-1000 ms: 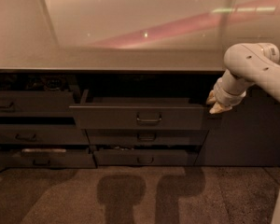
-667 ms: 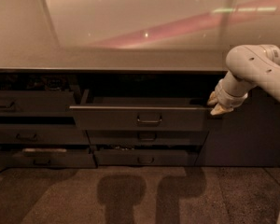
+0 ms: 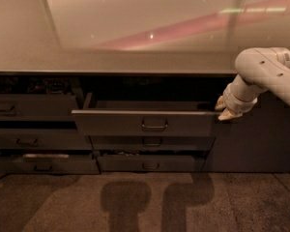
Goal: Open top drawer
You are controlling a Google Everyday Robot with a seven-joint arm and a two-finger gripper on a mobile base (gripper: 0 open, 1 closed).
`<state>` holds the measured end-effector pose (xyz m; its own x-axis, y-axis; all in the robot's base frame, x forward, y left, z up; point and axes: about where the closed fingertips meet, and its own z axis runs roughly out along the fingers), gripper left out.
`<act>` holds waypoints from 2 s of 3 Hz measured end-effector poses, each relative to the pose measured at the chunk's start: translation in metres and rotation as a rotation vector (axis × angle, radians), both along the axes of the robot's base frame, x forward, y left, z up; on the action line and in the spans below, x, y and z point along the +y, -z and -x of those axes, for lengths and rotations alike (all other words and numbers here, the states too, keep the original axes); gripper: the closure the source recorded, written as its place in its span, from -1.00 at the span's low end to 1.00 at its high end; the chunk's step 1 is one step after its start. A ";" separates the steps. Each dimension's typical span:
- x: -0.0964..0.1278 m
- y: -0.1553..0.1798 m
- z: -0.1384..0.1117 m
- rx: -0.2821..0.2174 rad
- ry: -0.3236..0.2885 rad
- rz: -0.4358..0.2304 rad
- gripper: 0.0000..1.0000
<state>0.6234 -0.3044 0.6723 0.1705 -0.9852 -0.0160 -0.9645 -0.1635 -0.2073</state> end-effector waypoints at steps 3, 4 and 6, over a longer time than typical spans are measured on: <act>-0.001 0.000 0.007 -0.003 -0.008 -0.002 1.00; -0.001 0.000 0.007 -0.003 -0.008 -0.002 1.00; -0.001 0.000 0.014 -0.004 -0.017 -0.008 1.00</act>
Offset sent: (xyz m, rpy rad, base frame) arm -0.2499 -0.0686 -0.2163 0.0737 -0.1216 0.2493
